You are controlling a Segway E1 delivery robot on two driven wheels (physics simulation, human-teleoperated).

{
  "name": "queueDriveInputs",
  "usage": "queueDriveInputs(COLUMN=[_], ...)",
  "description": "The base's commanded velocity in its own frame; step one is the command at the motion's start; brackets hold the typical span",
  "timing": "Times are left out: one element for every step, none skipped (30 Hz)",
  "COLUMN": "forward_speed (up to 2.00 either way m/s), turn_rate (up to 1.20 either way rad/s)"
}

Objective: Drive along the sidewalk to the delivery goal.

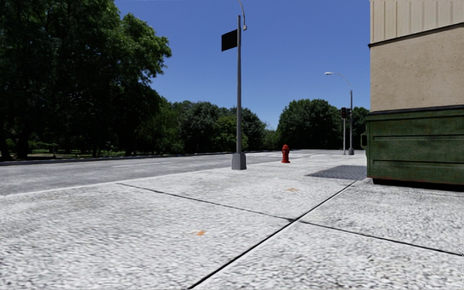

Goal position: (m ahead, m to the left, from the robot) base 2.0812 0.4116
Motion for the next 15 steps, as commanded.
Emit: queueDriveInputs(forward_speed=[1.17, 1.17, 1.16, 1.16, 1.16, 1.15, 1.13, 1.13, 1.1, 1.07, 1.07, 1.06, 1.06, 1.06, 1.06], turn_rate=[0.0, 0.0, 0.0, 0.0, 0.0, 0.0, 0.0, 0.0, 0.0, 0.0, 0.0, 0.0, 0.0, 0.0, 0.0])
